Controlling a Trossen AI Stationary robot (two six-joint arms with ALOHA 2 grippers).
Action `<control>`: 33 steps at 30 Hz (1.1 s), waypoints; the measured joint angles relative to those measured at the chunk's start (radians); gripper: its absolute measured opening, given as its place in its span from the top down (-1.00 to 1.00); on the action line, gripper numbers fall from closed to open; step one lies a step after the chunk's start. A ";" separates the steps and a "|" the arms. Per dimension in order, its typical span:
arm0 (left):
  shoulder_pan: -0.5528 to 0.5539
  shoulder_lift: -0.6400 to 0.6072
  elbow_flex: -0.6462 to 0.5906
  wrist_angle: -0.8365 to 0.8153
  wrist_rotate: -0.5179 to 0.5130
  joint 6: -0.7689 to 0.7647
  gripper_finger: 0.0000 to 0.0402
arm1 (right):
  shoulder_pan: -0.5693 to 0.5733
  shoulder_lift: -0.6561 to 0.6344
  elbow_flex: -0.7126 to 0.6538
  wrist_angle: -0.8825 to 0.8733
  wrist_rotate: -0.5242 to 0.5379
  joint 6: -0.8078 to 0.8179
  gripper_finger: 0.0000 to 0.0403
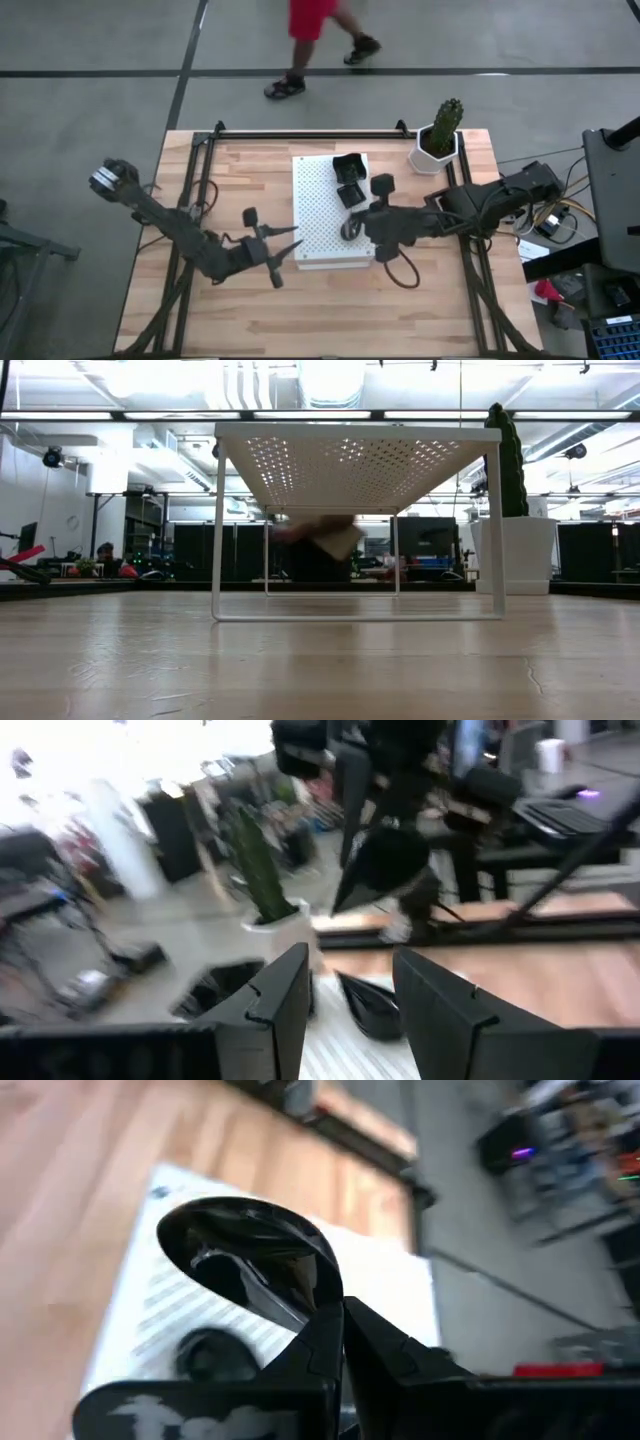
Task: Pick & Place Mini shaped plates
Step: Stack the black drop-shaped plate on top of the black drop-shaped plate on the shelf, then return to Home Position
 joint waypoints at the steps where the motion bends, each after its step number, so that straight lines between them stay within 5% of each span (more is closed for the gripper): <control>1: 0.002 -0.020 0.000 -0.066 0.025 -0.059 0.27 | -0.010 0.011 0.020 -0.034 -0.036 0.005 0.96; 6: 0.007 -0.107 0.000 -0.280 0.097 -0.219 0.27 | -0.043 0.105 0.116 -0.227 -0.128 -0.032 0.96; 18: 0.008 -0.175 0.000 -0.398 0.105 -0.283 0.27 | -0.088 0.419 0.467 -0.666 -0.164 -0.059 0.96; 33: 0.008 -0.179 0.000 -0.481 0.104 -0.334 0.27 | -0.097 0.490 0.638 -0.739 -0.159 -0.037 0.96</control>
